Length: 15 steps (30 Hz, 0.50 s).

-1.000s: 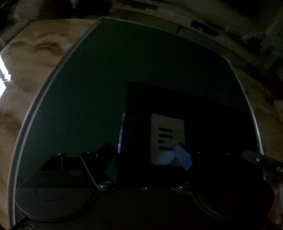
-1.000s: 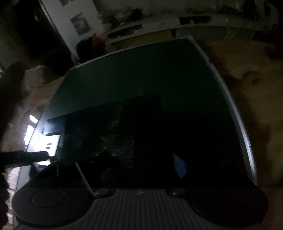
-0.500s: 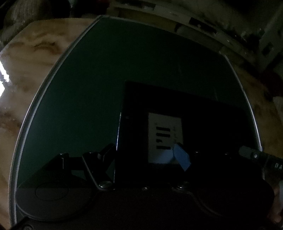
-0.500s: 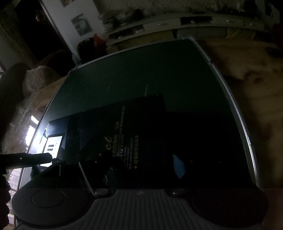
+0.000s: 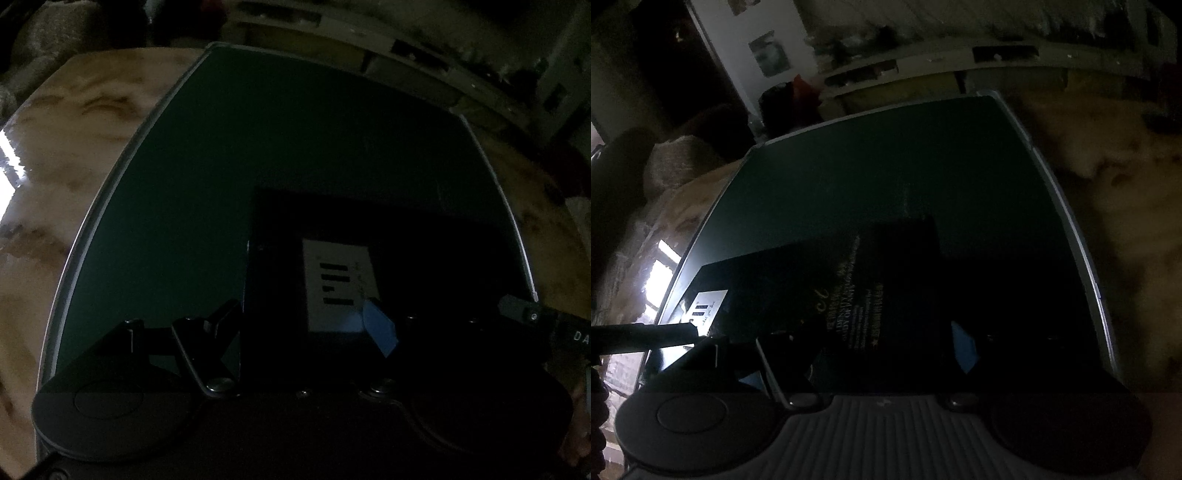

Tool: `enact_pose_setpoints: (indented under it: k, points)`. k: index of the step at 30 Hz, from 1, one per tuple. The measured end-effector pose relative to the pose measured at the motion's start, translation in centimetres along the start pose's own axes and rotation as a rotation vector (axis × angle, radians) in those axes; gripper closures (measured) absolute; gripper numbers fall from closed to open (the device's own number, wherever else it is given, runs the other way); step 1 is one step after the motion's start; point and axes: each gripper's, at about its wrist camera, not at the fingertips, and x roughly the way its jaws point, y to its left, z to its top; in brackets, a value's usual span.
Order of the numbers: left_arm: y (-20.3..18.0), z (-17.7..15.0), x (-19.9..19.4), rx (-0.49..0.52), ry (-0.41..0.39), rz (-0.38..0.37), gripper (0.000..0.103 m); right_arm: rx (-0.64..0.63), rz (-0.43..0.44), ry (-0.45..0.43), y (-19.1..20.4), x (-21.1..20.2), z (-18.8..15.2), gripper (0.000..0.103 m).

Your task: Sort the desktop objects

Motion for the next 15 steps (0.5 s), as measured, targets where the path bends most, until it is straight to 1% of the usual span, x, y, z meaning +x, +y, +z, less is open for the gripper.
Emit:
enact_pose_setpoints:
  k: [10, 15]
  points:
    - [-0.4, -0.9, -3.2, 0.011, -0.029, 0.003, 0.031, -0.022, 0.003, -0.044, 1.2, -2.6, -0.5, 0.028]
    - [-0.6, -2.0, -5.8, 0.015, -0.039, 0.008, 0.031, -0.024, 0.011, -0.061, 1.8, -5.3, -1.5, 0.028]
